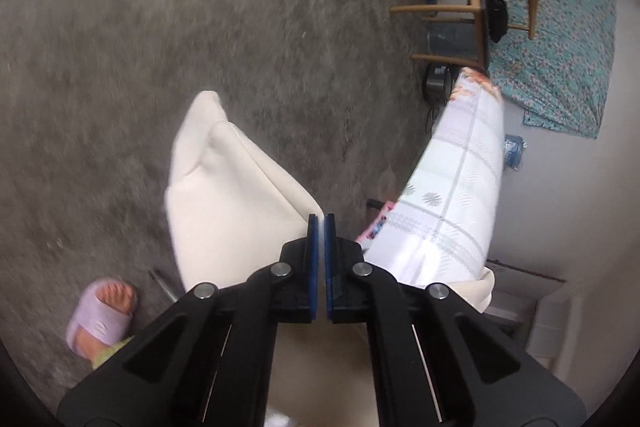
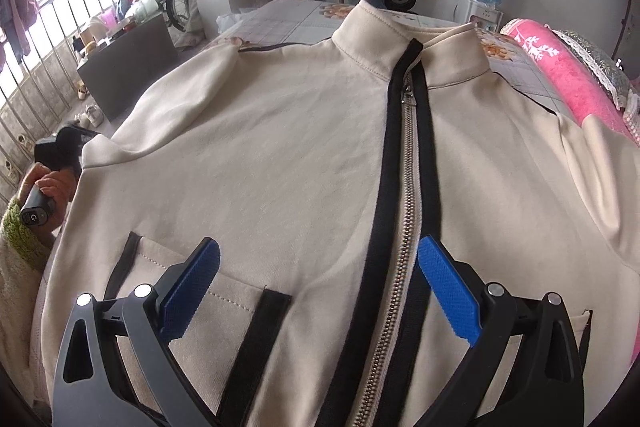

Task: Fold large clothes
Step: 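Fold the held sleeve across the jacket chest and open the left tool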

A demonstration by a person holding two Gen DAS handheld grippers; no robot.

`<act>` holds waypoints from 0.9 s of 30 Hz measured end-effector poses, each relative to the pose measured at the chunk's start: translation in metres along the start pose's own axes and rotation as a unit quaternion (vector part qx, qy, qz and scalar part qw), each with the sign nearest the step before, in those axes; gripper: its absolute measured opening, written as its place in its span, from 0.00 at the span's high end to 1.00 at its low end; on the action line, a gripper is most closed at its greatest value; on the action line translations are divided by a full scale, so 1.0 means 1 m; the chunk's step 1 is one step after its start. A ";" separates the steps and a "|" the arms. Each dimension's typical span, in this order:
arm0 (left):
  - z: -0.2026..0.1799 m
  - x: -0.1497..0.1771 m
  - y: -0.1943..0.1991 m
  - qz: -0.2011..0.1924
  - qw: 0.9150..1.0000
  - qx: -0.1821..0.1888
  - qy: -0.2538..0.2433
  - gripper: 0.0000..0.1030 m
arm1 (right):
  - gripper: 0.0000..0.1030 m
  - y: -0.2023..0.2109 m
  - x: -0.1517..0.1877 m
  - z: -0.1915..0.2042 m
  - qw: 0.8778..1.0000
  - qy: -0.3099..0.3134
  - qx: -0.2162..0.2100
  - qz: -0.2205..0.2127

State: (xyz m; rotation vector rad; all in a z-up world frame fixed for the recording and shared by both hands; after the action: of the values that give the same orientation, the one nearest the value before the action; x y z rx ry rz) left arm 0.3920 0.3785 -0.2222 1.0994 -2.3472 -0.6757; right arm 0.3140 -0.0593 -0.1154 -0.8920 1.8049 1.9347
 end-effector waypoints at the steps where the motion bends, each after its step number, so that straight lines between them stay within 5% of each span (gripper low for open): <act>1: -0.011 -0.001 0.012 -0.019 1.000 -0.009 -0.019 0.99 | 0.06 0.002 0.000 -0.001 1.000 -0.001 0.000 -0.002; 6: -0.099 0.013 0.079 -0.111 0.983 -0.024 -0.141 0.99 | 0.06 0.020 0.000 -0.013 1.000 -0.014 -0.002 -0.021; 9: -0.181 0.058 0.120 -0.165 0.951 -0.013 -0.262 0.99 | 0.06 0.034 0.003 -0.024 0.999 -0.027 -0.002 -0.036; 12: -0.261 0.149 0.142 -0.178 0.896 0.017 -0.406 0.99 | 0.06 0.049 0.010 -0.036 0.998 -0.041 0.002 -0.047; 15: -0.307 0.263 0.134 -0.127 0.833 0.046 -0.536 0.99 | 0.06 0.064 0.020 -0.053 0.997 -0.056 0.008 -0.055; 17: -0.311 0.323 0.115 -0.081 0.802 0.041 -0.590 0.98 | 0.06 0.077 0.029 -0.067 0.995 -0.066 0.020 -0.067; 20: -0.289 0.379 0.082 -0.024 0.782 0.013 -0.622 0.92 | 0.06 0.095 0.046 -0.090 0.993 -0.081 0.038 -0.071; 21: -0.273 0.394 0.069 -0.014 0.772 -0.011 -0.635 0.82 | 0.06 0.100 0.054 -0.098 0.993 -0.087 0.045 -0.069; 22: -0.255 0.405 0.056 -0.015 0.760 -0.039 -0.648 0.67 | 0.06 0.103 0.062 -0.106 0.992 -0.091 0.051 -0.064; 24: -0.223 0.414 0.038 -0.014 0.743 -0.083 -0.664 0.52 | 0.06 0.104 0.076 -0.117 0.993 -0.094 0.059 -0.049; 27: -0.176 0.410 0.017 -0.020 0.726 -0.150 -0.671 0.47 | 0.06 0.101 0.095 -0.126 0.994 -0.086 0.069 -0.023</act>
State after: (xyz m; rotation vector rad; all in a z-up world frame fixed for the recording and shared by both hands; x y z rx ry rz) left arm 0.2496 0.0209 0.0047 0.4436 -3.0004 -2.3834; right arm 0.2051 -0.2113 -0.0997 -0.6943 1.7765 1.7749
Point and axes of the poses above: each gripper's, at about its wrist camera, not at the fingertips, and y roughly against the way its jaws point, z to its left, x to its underside, the point moved 5 cm from there along -y, roughly the way its jaws point, and after that the axes turned 4 degrees about y, right-handed, at the moved point
